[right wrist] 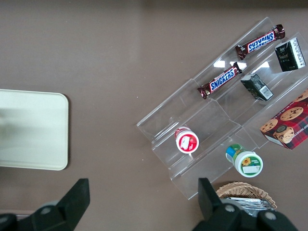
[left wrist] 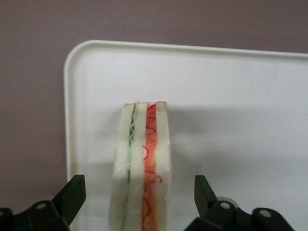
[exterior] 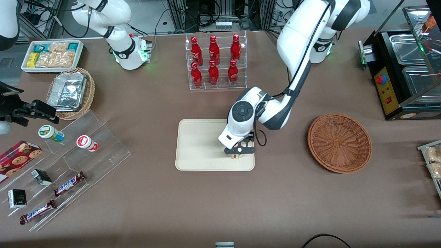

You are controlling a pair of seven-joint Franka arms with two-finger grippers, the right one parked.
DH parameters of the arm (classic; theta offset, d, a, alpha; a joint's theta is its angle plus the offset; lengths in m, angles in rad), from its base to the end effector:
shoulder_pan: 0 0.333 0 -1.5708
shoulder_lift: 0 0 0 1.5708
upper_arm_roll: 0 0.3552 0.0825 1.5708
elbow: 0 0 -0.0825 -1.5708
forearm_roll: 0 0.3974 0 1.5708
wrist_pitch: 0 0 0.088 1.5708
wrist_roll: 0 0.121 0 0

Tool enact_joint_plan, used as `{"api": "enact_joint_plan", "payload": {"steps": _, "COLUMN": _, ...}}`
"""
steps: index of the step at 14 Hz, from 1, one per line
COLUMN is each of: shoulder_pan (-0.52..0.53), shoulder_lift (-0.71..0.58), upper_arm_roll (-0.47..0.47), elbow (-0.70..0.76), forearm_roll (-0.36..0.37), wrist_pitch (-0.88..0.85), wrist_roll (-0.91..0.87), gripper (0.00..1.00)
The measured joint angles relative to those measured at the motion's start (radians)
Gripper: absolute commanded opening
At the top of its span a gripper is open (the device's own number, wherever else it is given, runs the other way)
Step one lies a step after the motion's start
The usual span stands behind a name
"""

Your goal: Place sandwich from basket to tray

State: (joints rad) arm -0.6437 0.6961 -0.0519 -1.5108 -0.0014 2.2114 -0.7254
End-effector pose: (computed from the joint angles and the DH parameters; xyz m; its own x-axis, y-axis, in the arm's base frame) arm 0.5787 -0.4745 0.2629 0.9989 0.0425 -0.0190 0.0430 -0.9986 0.0291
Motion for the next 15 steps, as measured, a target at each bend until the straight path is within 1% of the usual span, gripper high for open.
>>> {"api": "enact_joint_plan", "payload": {"steps": 2, "shoulder_pan": 0.002, "shoulder_lift": -0.074, "upper_arm_roll": 0.03, "elbow": 0.011, "forearm_roll": 0.0, "wrist_pitch": -0.106, "wrist_roll": -0.004, "gripper": 1.0}}
{"api": "enact_joint_plan", "payload": {"steps": 4, "shoulder_pan": 0.004, "shoulder_lift": -0.166, "upper_arm_roll": 0.104, "elbow": 0.009, "forearm_roll": 0.0, "wrist_pitch": -0.198, "wrist_roll": -0.002, "gripper": 1.0}}
{"api": "enact_joint_plan", "payload": {"steps": 6, "shoulder_pan": 0.011, "shoulder_lift": -0.247, "upper_arm_roll": 0.17, "elbow": -0.011, "forearm_roll": 0.0, "wrist_pitch": -0.249, "wrist_roll": 0.003, "gripper": 1.0}}
{"api": "enact_joint_plan", "payload": {"steps": 8, "shoulder_pan": 0.012, "shoulder_lift": -0.327, "upper_arm_roll": 0.224, "elbow": -0.056, "forearm_roll": 0.0, "wrist_pitch": -0.263, "wrist_roll": 0.018, "gripper": 1.0}}
{"api": "enact_joint_plan", "payload": {"steps": 10, "shoulder_pan": 0.012, "shoulder_lift": -0.399, "upper_arm_roll": 0.282, "elbow": -0.114, "forearm_roll": 0.0, "wrist_pitch": -0.284, "wrist_roll": 0.082, "gripper": 1.0}}
{"api": "enact_joint_plan", "payload": {"steps": 13, "shoulder_pan": 0.014, "shoulder_lift": -0.49, "upper_arm_roll": 0.384, "elbow": -0.194, "forearm_roll": 0.0, "wrist_pitch": -0.296, "wrist_roll": 0.241, "gripper": 1.0}}
{"api": "enact_joint_plan", "payload": {"steps": 15, "shoulder_pan": 0.015, "shoulder_lift": -0.536, "upper_arm_roll": 0.445, "elbow": -0.221, "forearm_roll": 0.0, "wrist_pitch": -0.319, "wrist_roll": 0.336, "gripper": 1.0}}
